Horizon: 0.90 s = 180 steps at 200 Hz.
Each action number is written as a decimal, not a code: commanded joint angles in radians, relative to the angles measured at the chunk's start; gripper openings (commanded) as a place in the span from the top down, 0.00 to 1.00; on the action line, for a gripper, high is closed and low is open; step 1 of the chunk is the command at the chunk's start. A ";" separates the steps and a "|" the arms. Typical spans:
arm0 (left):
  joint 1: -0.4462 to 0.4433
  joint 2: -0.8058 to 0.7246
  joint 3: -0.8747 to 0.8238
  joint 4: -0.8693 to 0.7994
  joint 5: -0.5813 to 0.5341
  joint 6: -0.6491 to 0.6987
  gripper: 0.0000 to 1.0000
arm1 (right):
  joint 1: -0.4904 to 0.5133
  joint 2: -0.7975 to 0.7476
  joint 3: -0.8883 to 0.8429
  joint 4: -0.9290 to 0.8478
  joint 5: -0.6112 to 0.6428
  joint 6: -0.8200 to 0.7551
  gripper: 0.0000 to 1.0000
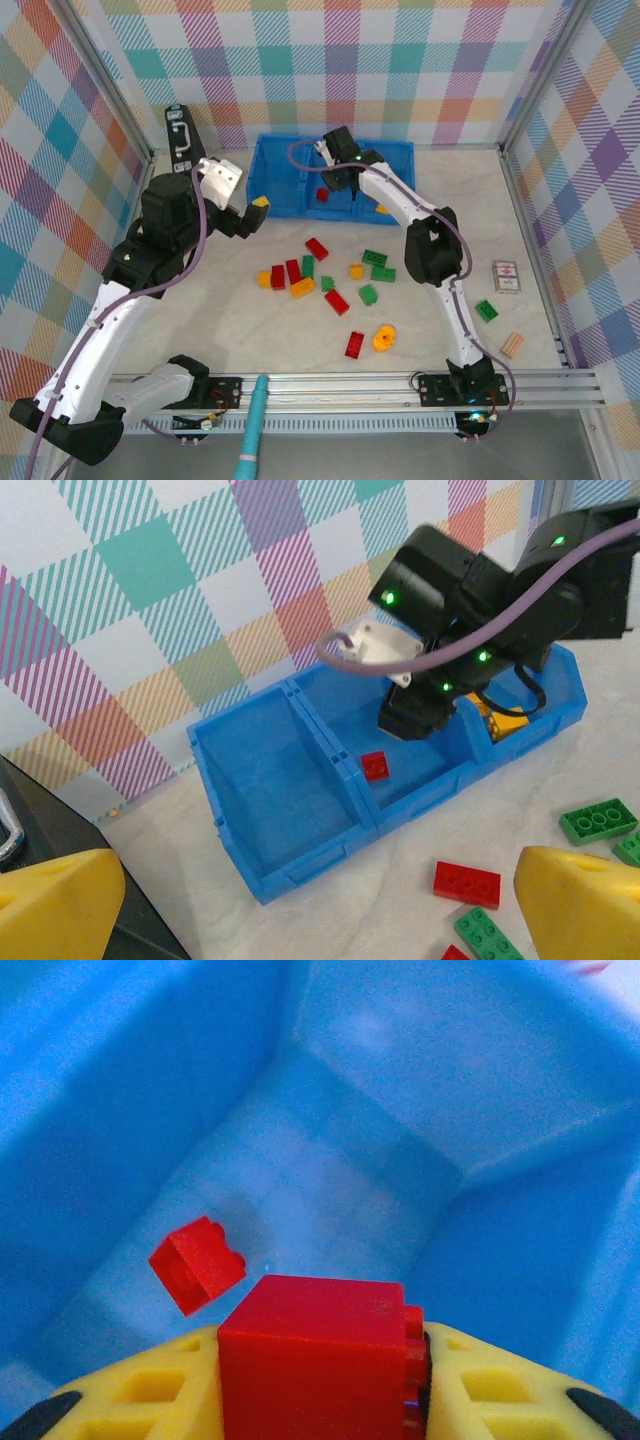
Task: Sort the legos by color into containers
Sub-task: Place the lego in the container.
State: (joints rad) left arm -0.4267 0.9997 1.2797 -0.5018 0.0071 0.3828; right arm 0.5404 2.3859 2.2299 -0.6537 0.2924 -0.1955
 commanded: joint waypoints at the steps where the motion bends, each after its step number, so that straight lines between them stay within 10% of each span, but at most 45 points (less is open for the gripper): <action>1: 0.010 0.010 0.011 0.016 0.006 0.005 0.00 | 0.015 -0.006 0.045 0.002 0.028 -0.048 0.64; 180: 0.009 0.007 0.018 0.008 0.014 0.001 0.00 | 0.046 0.016 -0.066 -0.020 0.003 -0.062 0.49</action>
State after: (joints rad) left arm -0.4267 1.0309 1.2797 -0.5022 0.0105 0.3824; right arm 0.5804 2.4222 2.1880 -0.6605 0.3061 -0.2703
